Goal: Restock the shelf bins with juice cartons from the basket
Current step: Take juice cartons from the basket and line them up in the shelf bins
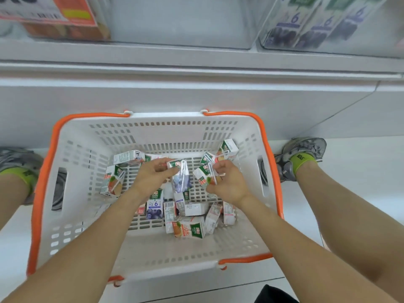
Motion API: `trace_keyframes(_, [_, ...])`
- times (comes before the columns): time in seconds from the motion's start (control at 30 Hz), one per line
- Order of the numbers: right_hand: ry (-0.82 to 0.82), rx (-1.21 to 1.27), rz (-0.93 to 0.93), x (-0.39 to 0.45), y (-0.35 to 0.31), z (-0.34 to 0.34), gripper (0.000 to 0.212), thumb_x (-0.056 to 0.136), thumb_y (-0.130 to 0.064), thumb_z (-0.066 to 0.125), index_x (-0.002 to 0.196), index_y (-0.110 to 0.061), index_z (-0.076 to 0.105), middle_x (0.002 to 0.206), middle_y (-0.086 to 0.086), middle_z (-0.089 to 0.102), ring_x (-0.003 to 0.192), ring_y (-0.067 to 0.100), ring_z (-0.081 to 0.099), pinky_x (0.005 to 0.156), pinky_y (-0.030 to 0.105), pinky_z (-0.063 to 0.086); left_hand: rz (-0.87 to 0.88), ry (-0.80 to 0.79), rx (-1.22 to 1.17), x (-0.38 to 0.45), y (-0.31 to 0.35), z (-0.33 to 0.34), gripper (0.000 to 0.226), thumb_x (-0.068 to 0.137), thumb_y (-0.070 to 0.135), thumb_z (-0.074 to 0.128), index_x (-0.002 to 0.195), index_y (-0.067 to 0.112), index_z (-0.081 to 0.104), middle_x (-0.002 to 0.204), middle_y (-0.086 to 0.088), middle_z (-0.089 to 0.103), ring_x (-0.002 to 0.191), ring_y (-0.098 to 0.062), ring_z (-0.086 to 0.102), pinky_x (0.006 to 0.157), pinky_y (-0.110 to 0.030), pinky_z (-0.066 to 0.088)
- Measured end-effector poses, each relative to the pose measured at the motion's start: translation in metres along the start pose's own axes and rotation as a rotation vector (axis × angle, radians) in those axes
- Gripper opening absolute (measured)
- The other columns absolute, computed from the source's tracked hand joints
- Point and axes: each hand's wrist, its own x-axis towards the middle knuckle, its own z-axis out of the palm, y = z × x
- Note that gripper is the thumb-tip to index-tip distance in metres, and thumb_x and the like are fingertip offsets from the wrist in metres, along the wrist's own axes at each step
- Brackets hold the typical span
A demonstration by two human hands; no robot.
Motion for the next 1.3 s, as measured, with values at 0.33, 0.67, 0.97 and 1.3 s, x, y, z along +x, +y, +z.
trace_keyframes(0.33, [-0.156,0.326,-0.227,-0.067,-0.139,-0.033,0.061,0.077,0.014,0.063,0.127,-0.017,0.049,0.105,0.01,0.062,0.062,0.011,0.058,0.049,0.023,0.042,0.138,-0.268,-0.404,-0.095,0.126,-0.024,0.047,0.103,0.028,0.047,0.067,0.014,0.075,0.063,-0.01,0.063,0.052,-0.02,0.06,0.051,-0.024,0.05])
trace_keyframes(0.67, [-0.251,0.412,-0.473,-0.142,-0.258,-0.03,0.062,0.079,0.01,0.073,0.133,-0.005,0.045,0.111,0.017,0.065,0.084,0.027,0.065,0.073,0.039,0.051,0.419,-0.182,-0.234,-0.176,0.236,-0.082,0.015,0.076,0.028,0.071,0.068,0.016,0.071,0.054,-0.003,0.06,0.041,-0.011,0.055,0.038,-0.016,0.041])
trace_keyframes(0.97, [-0.143,-0.113,-0.747,-0.148,-0.323,-0.009,0.066,0.07,0.004,0.083,0.128,-0.012,0.055,0.114,0.008,0.065,0.084,0.025,0.07,0.07,0.031,0.06,0.57,0.053,-0.258,-0.192,0.259,-0.125,0.037,0.065,0.039,0.079,0.089,0.012,0.071,0.052,-0.008,0.06,0.036,-0.018,0.055,0.038,-0.02,0.045])
trace_keyframes(1.3, [0.119,0.222,-0.619,-0.048,-0.387,-0.058,0.031,0.083,0.004,0.07,0.113,0.005,0.065,0.079,0.008,0.074,0.06,0.022,0.067,0.057,0.032,0.06,0.649,0.233,-0.176,-0.169,0.278,-0.159,0.047,0.067,0.04,0.086,0.096,0.019,0.056,0.052,-0.009,0.064,0.036,-0.024,0.057,0.035,-0.025,0.044])
